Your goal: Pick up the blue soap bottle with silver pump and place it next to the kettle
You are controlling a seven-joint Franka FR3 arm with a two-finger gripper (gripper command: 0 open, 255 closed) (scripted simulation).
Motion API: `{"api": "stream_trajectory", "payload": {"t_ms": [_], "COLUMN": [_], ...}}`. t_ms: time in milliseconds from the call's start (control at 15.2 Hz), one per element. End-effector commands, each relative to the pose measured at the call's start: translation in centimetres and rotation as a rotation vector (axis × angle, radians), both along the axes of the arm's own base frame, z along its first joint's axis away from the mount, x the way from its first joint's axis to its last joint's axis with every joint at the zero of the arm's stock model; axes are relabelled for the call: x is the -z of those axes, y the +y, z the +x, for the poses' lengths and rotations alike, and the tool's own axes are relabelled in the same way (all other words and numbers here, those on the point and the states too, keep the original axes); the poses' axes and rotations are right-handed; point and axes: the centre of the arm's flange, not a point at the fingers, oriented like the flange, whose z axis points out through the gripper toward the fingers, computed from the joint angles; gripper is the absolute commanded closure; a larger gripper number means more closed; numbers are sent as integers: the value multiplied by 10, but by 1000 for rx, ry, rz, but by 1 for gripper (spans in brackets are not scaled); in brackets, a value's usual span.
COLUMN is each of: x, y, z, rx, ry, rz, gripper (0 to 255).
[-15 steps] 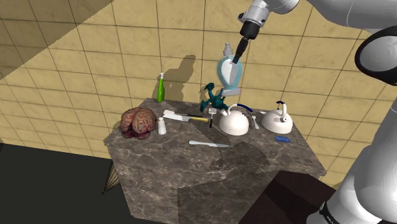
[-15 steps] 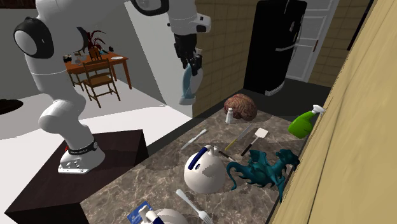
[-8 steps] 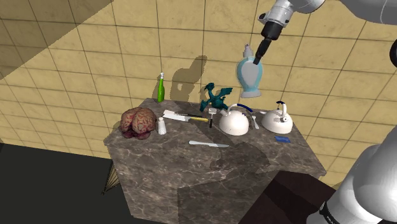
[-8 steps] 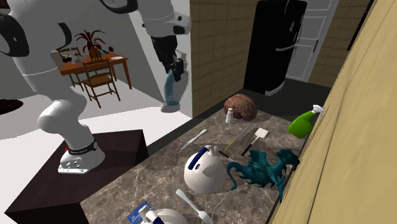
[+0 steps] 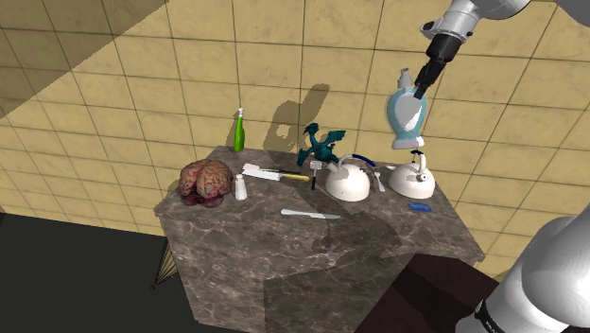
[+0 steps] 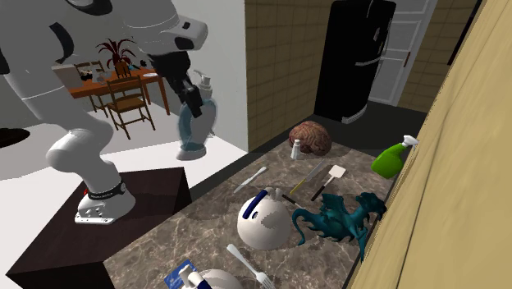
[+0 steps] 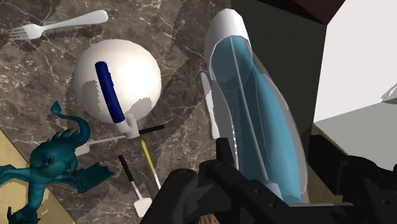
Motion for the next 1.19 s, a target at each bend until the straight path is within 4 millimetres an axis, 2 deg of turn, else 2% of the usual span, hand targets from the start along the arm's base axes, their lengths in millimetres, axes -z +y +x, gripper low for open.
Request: {"api": "stream_trajectory", "payload": {"t_ms": [0, 396, 1122], "x": [1, 0, 58], "y": [-16, -65, -65], "z": [-18, -75, -75], "rx": [-1, -1, -1], "ry": [0, 0, 0], "rz": [1, 1, 1], "gripper": [255, 255, 255]}}
